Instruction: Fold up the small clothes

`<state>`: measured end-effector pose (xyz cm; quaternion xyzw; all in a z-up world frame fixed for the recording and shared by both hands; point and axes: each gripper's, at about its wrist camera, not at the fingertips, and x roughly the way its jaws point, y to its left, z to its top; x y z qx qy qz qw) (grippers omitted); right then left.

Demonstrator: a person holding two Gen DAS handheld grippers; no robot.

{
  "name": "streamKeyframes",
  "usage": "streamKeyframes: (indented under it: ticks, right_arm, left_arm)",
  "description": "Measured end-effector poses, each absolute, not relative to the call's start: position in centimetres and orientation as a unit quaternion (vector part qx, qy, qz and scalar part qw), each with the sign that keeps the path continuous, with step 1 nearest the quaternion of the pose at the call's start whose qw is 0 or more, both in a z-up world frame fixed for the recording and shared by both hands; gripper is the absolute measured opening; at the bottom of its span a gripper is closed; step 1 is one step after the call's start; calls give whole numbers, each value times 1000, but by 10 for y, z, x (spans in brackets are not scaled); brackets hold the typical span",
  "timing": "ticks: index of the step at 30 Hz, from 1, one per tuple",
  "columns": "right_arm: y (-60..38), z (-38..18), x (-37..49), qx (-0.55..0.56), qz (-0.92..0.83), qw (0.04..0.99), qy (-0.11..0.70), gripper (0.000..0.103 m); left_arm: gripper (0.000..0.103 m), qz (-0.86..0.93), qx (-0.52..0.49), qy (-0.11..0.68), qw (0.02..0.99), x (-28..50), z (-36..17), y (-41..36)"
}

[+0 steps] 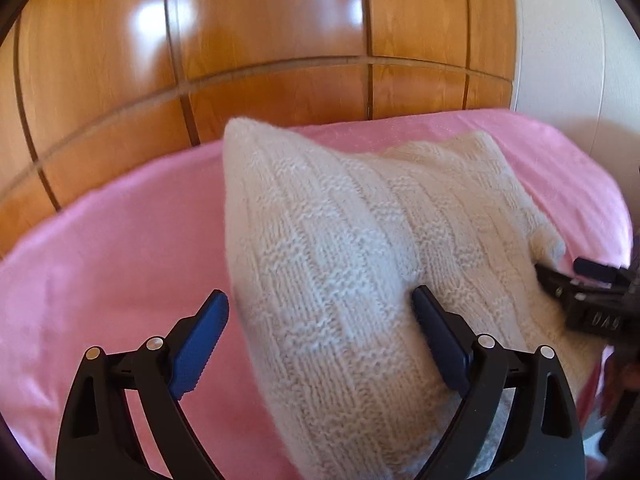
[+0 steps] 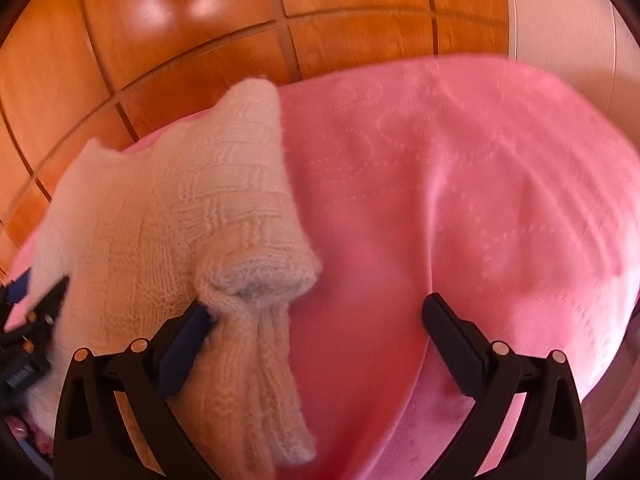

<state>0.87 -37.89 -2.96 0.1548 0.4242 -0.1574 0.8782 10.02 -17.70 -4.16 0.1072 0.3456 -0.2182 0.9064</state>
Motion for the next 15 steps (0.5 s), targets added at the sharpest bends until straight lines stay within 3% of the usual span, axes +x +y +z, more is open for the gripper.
streamKeyframes:
  ticks: [15]
  right_arm:
    - [-368, -30, -5, 165, -156, 902, 367, 101]
  left_arm:
    - [93, -183, 97, 378, 902, 95, -19, -176]
